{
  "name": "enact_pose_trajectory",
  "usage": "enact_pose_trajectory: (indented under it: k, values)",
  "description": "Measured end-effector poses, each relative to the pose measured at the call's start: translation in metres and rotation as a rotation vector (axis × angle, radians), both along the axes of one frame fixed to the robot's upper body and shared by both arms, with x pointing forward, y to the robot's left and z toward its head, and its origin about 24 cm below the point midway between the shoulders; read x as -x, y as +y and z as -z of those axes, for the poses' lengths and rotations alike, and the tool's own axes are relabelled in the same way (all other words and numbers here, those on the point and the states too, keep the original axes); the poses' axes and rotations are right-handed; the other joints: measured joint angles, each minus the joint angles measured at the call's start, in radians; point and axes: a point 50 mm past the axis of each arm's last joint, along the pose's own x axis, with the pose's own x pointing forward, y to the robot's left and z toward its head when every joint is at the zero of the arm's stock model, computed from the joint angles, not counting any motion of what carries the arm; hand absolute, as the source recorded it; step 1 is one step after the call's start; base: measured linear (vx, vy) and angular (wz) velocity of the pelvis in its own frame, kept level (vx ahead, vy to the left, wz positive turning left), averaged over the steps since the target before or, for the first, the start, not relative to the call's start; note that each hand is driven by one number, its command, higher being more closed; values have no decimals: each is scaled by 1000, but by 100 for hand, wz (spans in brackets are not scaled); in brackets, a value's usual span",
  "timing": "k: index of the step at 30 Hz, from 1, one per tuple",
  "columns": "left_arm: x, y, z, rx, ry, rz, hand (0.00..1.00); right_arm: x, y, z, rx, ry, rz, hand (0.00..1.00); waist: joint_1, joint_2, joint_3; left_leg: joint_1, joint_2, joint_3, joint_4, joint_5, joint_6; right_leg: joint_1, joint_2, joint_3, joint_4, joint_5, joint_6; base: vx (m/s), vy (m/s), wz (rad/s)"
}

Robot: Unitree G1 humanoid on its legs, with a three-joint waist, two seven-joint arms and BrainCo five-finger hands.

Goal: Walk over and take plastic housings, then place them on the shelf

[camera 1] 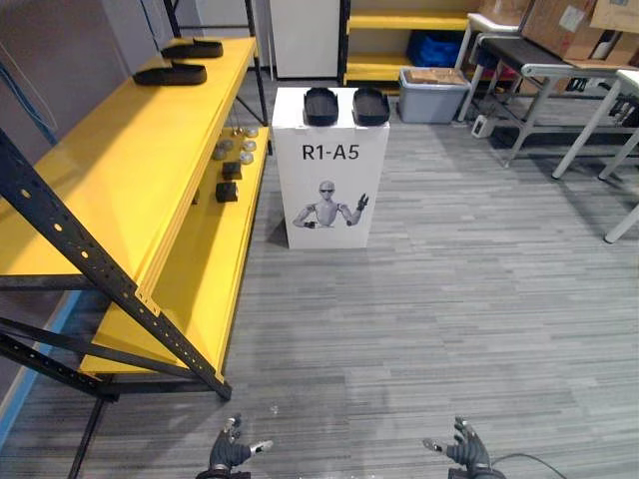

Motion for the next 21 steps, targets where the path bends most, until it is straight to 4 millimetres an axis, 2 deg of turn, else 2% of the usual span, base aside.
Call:
enact_pose_trajectory:
  k: [8, 16, 21]
  values:
    - [-9, 3, -11, -17, -69, -18, 0, -8, -2, -7, 25, -29, -63, 0, -1, 12, 13, 36, 2, 3, -5, -23, -37, 41, -1, 0, -17, -13, 32, 61, 6, -1]
    - [-7, -7, -11, 16, -83, -37, 0, -9, -5, -8, 33, -31, -64, 0, -1, 31, 23, 58, 8, 12, 6, -39, -61, 56, 0, 1, 4, -27, 53, 5, -2, -1]
    - [-8, -4, -13, 14, -98, -76, 0, -15, -4, -9, 30, -46, -62, 0, 1, 36, 26, 39, 13, 35, 36, -54, -57, 30, 2, 7, 33, -29, 51, -34, 6, -10]
